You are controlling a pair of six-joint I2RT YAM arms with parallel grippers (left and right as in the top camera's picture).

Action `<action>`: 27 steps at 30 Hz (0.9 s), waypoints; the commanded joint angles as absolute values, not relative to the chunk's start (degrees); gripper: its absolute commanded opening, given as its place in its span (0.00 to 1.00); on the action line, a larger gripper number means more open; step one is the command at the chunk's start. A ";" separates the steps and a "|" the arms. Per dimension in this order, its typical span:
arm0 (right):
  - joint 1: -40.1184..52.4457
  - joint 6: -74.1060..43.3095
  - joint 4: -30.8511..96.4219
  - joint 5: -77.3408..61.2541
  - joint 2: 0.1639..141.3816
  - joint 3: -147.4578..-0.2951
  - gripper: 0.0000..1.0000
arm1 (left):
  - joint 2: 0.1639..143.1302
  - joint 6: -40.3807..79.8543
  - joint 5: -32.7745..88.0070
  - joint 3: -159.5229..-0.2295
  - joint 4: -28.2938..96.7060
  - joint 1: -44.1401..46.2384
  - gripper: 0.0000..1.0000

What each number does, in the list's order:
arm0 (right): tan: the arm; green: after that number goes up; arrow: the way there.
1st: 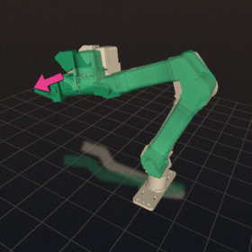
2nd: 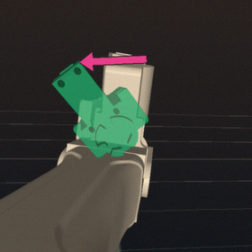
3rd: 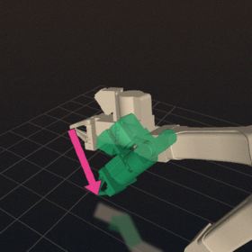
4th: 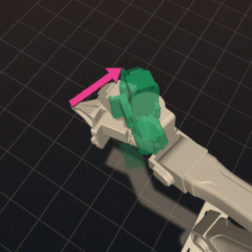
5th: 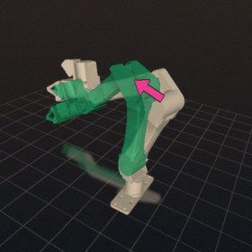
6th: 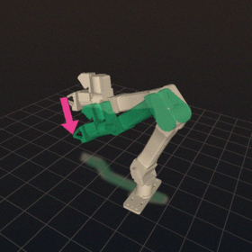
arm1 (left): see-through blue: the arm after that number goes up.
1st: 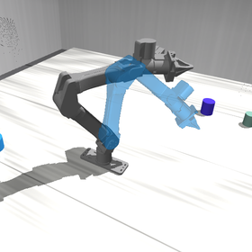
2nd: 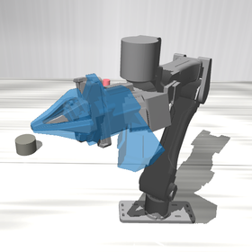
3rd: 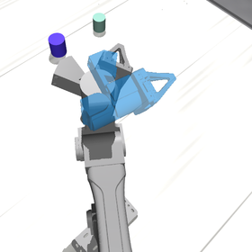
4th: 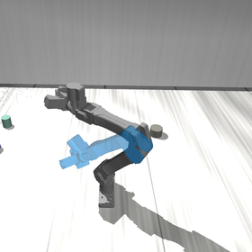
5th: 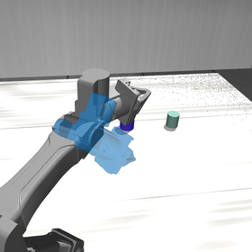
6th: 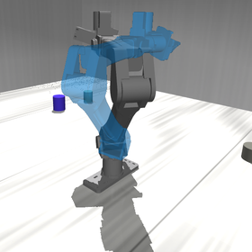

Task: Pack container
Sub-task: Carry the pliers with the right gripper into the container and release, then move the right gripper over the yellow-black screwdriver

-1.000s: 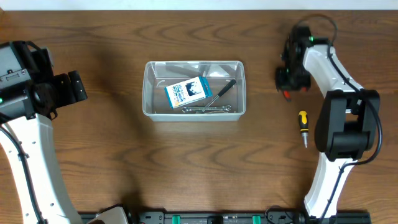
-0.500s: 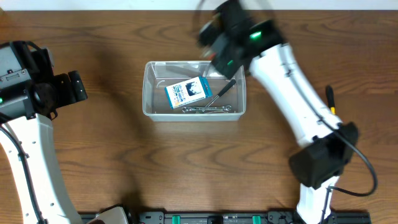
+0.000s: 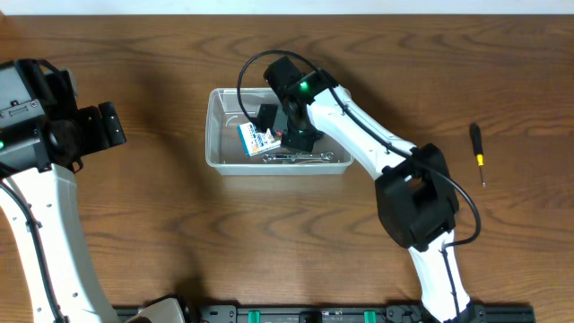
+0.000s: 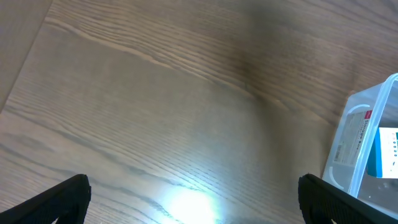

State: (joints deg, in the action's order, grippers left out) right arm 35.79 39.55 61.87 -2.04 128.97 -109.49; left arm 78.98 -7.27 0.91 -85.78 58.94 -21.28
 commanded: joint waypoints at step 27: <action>6.37 1.26 75.40 5.93 96.47 -116.29 0.99 | 79.09 -6.57 0.84 -85.19 59.09 -21.52 0.98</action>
State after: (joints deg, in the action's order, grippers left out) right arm 9.67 10.52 72.18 7.66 96.86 -116.84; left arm 78.98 -7.27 0.91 -85.76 58.94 -21.28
